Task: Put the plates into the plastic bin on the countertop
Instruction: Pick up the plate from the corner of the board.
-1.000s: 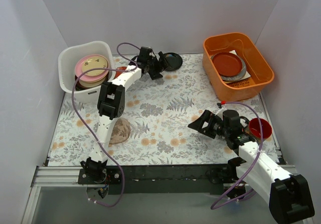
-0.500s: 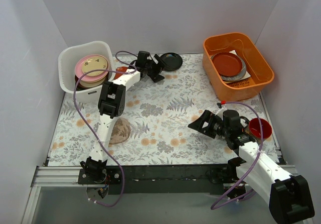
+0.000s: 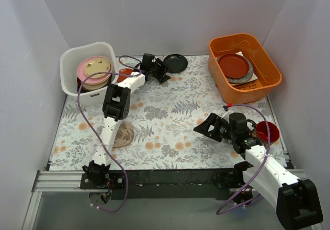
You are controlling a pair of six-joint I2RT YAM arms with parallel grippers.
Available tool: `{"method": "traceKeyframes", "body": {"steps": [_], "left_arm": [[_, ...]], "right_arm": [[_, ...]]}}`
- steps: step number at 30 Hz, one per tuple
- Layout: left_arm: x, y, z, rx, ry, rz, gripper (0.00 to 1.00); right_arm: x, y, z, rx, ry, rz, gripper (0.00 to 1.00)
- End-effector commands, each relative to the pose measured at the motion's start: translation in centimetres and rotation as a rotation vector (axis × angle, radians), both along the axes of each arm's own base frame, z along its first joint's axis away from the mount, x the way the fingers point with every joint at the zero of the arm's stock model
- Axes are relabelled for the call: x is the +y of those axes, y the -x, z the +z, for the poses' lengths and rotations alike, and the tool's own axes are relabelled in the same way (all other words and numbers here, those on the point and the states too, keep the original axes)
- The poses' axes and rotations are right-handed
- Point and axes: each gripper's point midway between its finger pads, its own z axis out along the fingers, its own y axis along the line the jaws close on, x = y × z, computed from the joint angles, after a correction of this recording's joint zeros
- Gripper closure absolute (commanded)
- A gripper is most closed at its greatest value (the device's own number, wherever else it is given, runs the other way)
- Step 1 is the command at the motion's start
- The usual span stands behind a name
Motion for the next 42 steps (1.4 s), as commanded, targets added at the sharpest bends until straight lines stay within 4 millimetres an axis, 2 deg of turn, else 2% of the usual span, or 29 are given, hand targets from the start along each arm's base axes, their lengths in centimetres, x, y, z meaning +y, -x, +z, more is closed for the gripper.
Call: {"method": "traceKeyframes", "body": {"steps": [1, 10, 15, 26, 42], "left_arm": [[1.5, -1.2, -2.4, 0.049, -0.039, 0.081, 0.46], [2.4, -2.7, -3.3, 0.065, -0.029, 0.166, 0.52], [2.3, -3.7, -2.8, 0.051, 0.0, 0.193, 0.53], [2.7, -3.9, -4.2, 0.054, -0.024, 0.22, 0.59], [3.2, -3.7, -5.3, 0.053, -0.081, 0.212, 0.82]], "right_arm": [[0.3, -0.6, 0.9, -0.046, -0.014, 0.012, 0.02], [0.1, -0.7, 0.4, -0.039, -0.001, 0.011, 0.02], [0.0, -0.7, 0.1, -0.03, 0.003, 0.011, 0.02], [-0.4, -0.8, -0.4, -0.023, 0.017, 0.0, 0.02], [-0.7, -1.0, -0.7, -0.013, 0.022, -0.003, 0.02]]}}
